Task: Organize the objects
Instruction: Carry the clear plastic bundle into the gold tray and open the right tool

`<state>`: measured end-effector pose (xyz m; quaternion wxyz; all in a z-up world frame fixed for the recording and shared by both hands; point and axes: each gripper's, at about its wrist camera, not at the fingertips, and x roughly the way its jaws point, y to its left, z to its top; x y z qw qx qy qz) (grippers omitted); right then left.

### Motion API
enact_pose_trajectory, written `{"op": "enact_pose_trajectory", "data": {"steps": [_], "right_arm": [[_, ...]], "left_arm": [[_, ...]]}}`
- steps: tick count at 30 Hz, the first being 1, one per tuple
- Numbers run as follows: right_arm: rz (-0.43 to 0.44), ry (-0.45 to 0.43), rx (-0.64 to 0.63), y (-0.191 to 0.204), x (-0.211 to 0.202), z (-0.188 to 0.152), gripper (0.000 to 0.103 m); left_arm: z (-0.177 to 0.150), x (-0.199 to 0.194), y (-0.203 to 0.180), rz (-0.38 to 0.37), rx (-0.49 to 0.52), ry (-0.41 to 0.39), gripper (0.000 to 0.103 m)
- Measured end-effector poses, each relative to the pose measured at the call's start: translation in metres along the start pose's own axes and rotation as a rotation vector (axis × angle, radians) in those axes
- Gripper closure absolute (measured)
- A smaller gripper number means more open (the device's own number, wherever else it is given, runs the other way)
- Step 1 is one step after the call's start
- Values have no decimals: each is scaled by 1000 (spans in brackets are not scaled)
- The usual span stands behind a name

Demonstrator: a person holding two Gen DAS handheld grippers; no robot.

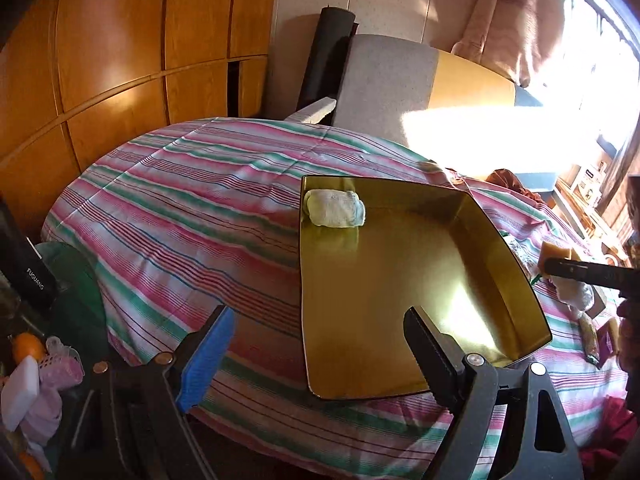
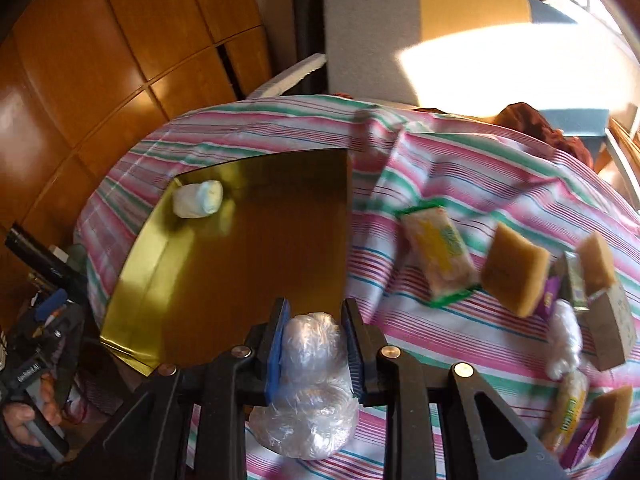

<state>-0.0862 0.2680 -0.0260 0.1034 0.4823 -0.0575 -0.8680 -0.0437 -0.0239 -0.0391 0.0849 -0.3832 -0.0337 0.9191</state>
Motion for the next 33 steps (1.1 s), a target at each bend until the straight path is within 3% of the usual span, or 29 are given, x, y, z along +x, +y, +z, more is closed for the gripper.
{"op": "enact_pose_trajectory", "data": {"steps": [10, 14, 21, 26, 33], "right_arm": [[172, 207, 7, 100, 117, 53, 75], [211, 184, 74, 117, 131, 76, 61], [200, 99, 94, 103, 103, 75, 57], [100, 42, 33, 86, 70, 46, 56], [-20, -37, -28, 67, 31, 3, 41]], "left_arm": [[-13, 8, 16, -19, -11, 24, 16], [-14, 10, 27, -11, -43, 26, 16], [-15, 15, 38, 12, -67, 35, 16], [-11, 14, 34, 40, -60, 33, 16], [-4, 5, 16, 60, -15, 17, 16]]}}
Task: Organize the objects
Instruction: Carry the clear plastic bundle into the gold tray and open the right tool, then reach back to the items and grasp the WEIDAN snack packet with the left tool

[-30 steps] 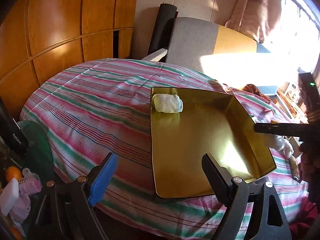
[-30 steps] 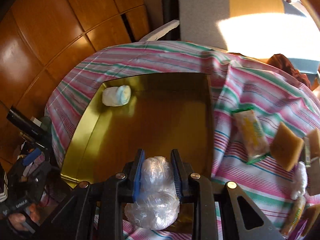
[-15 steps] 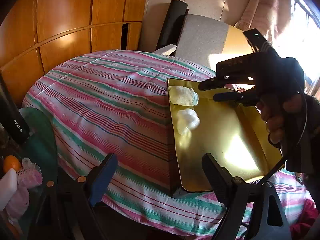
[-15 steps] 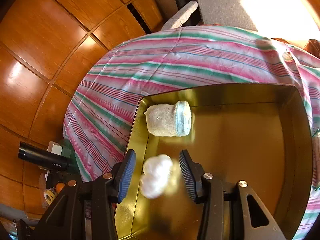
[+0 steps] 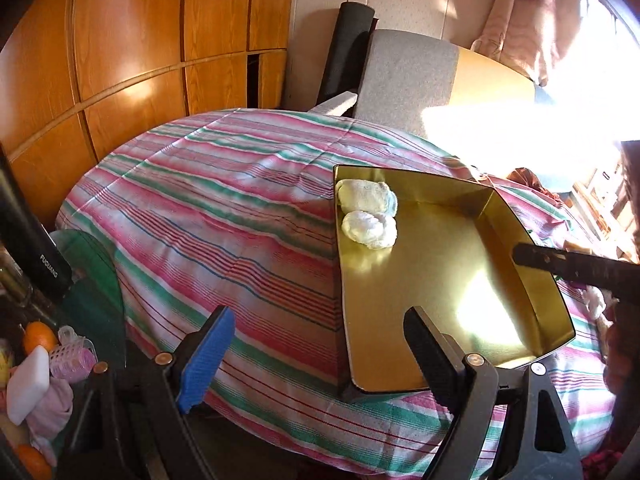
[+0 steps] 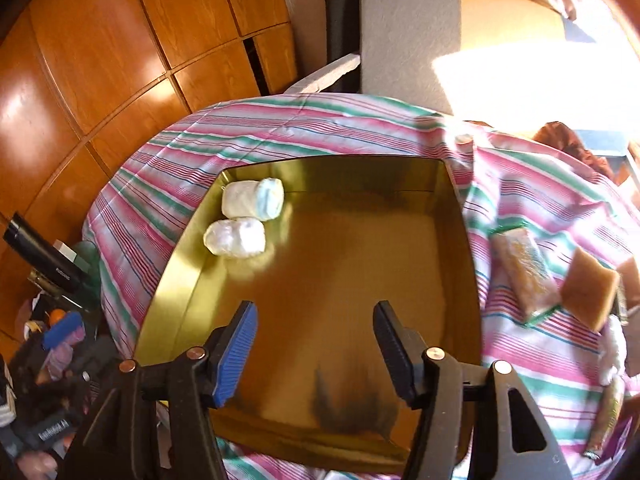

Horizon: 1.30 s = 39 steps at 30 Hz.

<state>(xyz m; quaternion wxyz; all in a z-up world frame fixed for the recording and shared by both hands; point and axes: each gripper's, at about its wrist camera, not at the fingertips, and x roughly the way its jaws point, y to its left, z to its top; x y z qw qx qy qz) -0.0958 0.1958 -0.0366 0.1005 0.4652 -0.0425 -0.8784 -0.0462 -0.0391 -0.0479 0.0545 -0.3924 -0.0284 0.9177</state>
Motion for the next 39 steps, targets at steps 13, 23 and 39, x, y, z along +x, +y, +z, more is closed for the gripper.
{"op": "enact_pose_trajectory", "data": {"steps": [13, 23, 39], "right_arm": [[-129, -100, 14, -43, -54, -47, 34], [-275, -128, 135, -124, -89, -68, 28], [-561, -342, 766, -327, -179, -150, 23]], "left_arm": [[5, -19, -44, -31, 104, -34, 15], [4, -24, -85, -86, 199, -37, 15], [3, -26, -163, -240, 315, -14, 9]]}}
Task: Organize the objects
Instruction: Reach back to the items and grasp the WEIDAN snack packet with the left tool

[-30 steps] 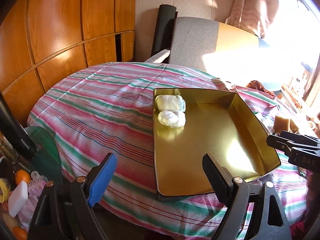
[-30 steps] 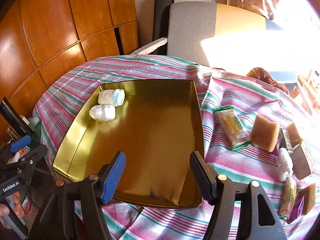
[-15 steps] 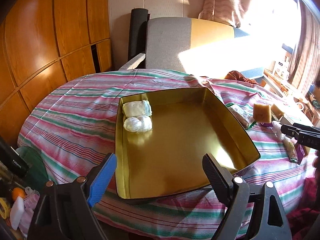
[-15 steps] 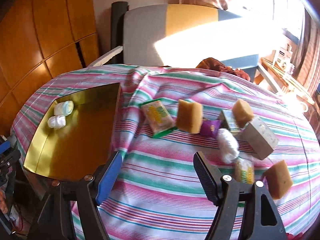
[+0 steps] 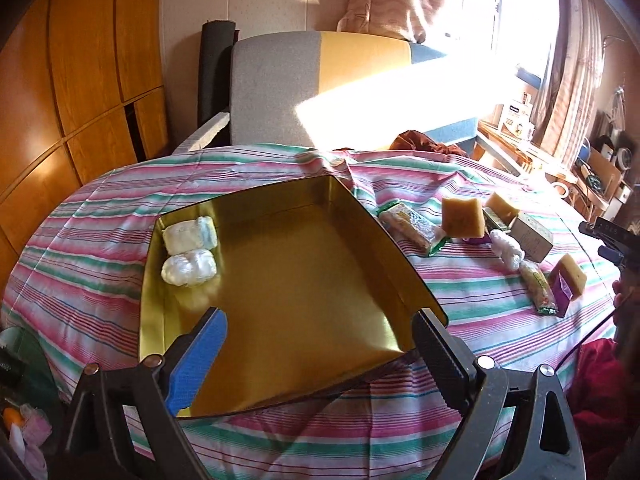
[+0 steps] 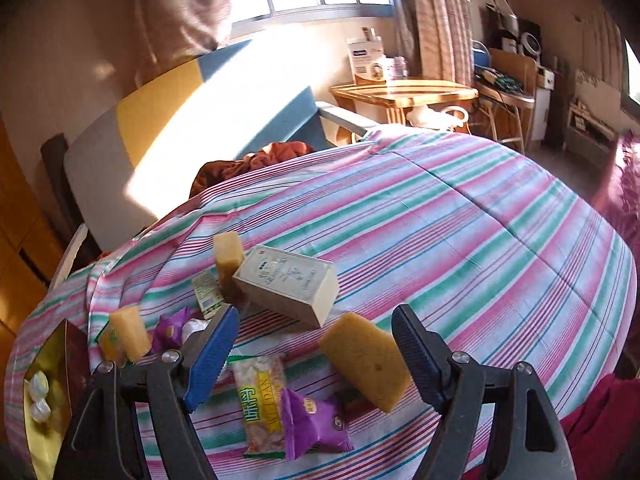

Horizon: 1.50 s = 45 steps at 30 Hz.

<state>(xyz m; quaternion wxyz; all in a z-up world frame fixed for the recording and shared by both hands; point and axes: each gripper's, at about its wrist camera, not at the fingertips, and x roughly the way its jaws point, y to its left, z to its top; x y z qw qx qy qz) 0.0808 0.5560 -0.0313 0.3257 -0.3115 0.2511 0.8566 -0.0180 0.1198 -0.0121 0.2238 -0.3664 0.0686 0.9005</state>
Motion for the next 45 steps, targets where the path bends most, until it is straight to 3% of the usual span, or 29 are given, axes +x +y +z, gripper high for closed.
{"op": "enact_pose_trajectory", "data": {"steps": [7, 10, 20, 26, 31, 36, 39, 45], "right_arm": [[33, 53, 270, -50, 9, 0, 23], [34, 69, 336, -63, 11, -2, 23], [98, 38, 275, -48, 4, 1, 23], [130, 34, 301, -52, 3, 2, 23], [157, 47, 305, -51, 6, 1, 23], [187, 53, 317, -52, 7, 2, 23], [205, 48, 345, -57, 6, 2, 23], [208, 42, 413, -71, 7, 1, 23]], "left_arm": [[8, 17, -54, -86, 118, 38, 9], [9, 32, -82, -136, 169, 72, 14], [7, 97, -177, -311, 305, 223, 64], [13, 128, -231, -386, 332, 284, 65], [27, 155, -265, -419, 295, 340, 64], [35, 170, -294, -408, 267, 365, 38], [36, 179, -309, -374, 269, 369, 31], [29, 204, -332, -324, 310, 404, 32]]}}
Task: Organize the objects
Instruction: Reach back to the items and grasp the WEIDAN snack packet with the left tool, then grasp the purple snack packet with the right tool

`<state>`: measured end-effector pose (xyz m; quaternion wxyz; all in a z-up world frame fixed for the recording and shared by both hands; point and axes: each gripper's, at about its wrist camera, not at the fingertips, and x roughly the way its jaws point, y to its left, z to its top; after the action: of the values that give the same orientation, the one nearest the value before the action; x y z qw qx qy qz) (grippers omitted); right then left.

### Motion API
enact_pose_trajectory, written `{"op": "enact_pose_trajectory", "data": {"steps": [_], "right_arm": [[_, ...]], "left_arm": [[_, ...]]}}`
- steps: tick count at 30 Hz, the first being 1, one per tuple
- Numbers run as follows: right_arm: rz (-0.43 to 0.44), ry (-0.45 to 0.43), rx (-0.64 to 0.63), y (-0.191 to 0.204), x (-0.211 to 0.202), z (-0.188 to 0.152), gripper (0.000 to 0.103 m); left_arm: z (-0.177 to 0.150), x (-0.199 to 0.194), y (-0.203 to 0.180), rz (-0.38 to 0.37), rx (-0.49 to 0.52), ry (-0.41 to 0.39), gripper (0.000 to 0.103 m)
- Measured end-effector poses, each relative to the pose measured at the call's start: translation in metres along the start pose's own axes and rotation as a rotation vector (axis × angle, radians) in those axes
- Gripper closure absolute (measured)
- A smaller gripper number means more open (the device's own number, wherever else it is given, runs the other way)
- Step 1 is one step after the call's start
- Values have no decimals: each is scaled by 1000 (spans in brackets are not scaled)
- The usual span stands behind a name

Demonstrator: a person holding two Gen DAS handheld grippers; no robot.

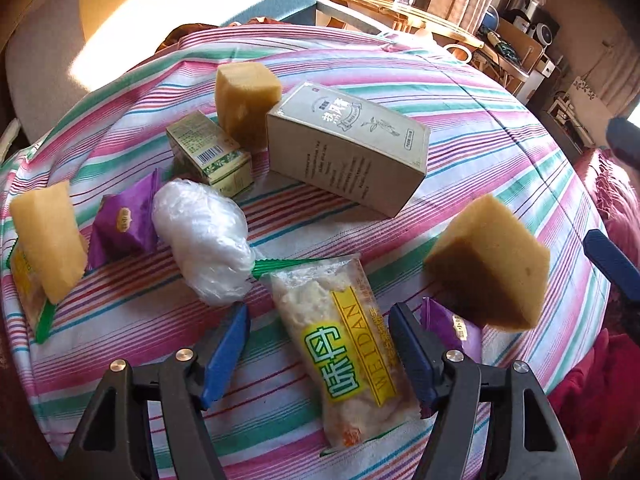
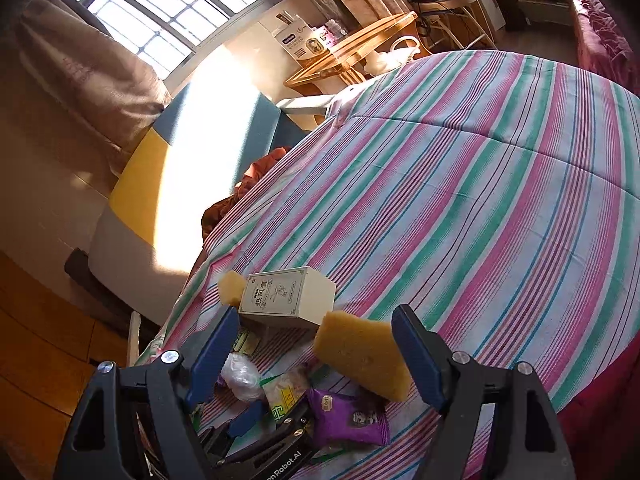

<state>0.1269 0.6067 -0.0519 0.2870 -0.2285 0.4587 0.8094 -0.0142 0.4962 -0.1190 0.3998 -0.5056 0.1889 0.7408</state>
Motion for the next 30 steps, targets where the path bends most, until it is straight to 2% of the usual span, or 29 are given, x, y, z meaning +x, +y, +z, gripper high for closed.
{"op": "enact_pose_trajectory", "data": {"steps": [1, 2, 3, 5, 16, 21, 24, 27, 30], "right_arm": [[-1, 6, 9, -2, 2, 1, 23], [-4, 12, 17, -4, 3, 1, 23], [-5, 19, 24, -5, 5, 1, 23], [-7, 24, 34, -8, 6, 1, 23], [-81, 34, 73, -19, 10, 1, 23], [-142, 27, 52, -19, 10, -1, 23], [-146, 41, 20, -13, 9, -5, 23], [-190, 50, -23, -5, 7, -12, 23], [-193, 33, -50, -1, 2, -14, 26]], "left_arm": [[-3, -1, 1, 2, 9, -19, 33], [-7, -4, 1, 7, 29, -41, 46], [-11, -6, 2, 5, 47, -50, 54], [-20, -12, 7, -11, 66, -56, 57], [-100, -58, 64, -53, 66, -128, 57], [-125, -75, 84, -49, 36, -138, 57], [-138, -80, 92, -32, 37, -157, 57], [-148, -84, 97, -28, 40, -173, 57], [-148, -82, 95, -29, 47, -190, 57]]}}
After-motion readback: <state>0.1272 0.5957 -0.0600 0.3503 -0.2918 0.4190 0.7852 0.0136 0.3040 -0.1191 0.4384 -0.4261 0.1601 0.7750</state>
